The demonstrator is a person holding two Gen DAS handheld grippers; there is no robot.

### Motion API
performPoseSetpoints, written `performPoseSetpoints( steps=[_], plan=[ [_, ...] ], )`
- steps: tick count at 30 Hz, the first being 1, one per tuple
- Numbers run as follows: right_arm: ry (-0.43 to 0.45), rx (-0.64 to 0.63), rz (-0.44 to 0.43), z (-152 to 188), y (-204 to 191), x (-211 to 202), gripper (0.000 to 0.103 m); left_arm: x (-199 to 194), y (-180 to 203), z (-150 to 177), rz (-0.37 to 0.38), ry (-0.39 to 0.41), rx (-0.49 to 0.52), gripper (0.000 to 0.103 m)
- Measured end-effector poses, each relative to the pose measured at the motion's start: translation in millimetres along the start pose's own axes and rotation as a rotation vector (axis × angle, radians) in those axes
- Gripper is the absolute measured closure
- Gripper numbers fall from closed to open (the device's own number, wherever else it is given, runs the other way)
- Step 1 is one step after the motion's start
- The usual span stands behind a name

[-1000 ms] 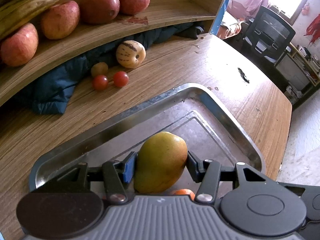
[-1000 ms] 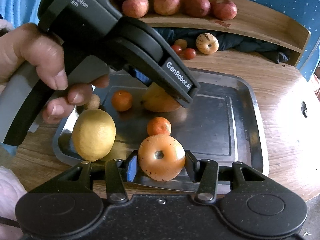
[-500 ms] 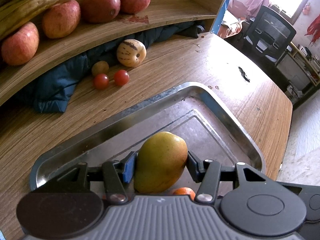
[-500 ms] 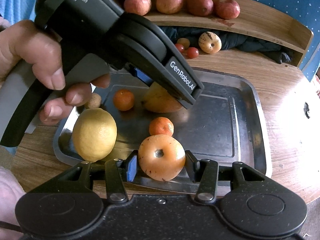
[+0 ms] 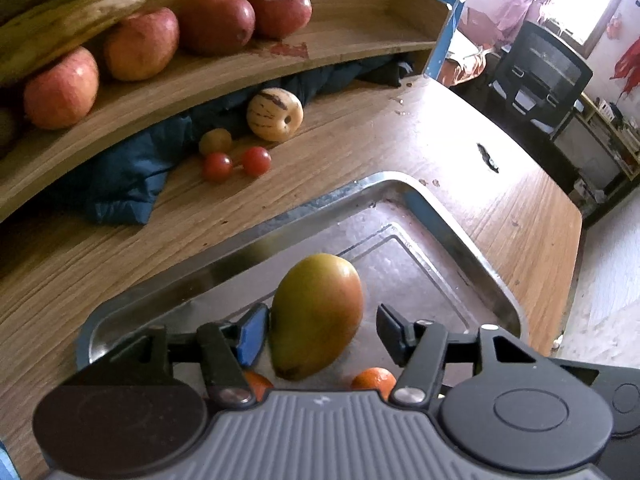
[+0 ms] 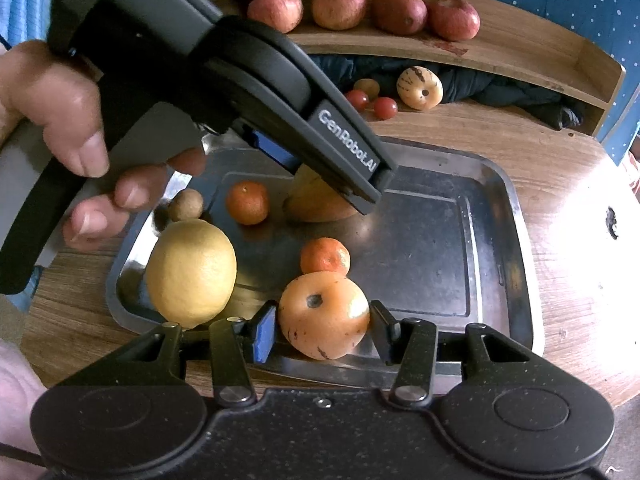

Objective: Organize fruits
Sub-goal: 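Release the orange round fruit with the right gripper while the left releases the mango onto the tray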

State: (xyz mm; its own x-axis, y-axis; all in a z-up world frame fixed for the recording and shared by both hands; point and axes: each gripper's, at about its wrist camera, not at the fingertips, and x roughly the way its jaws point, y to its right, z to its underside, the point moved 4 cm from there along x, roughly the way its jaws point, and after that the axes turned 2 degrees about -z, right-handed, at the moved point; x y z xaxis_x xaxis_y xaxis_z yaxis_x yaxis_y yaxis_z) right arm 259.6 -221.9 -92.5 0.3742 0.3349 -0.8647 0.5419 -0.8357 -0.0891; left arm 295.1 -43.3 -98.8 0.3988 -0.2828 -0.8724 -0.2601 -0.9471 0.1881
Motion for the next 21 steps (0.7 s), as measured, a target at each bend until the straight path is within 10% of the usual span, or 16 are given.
performPoseSetpoints(
  steps=[21],
  plan=[
    [0.025, 0.000, 0.001, -2, -4, -35, 0.005, -65, -33, 15, -0.083, 0.123, -0.155, 0.001]
  ],
)
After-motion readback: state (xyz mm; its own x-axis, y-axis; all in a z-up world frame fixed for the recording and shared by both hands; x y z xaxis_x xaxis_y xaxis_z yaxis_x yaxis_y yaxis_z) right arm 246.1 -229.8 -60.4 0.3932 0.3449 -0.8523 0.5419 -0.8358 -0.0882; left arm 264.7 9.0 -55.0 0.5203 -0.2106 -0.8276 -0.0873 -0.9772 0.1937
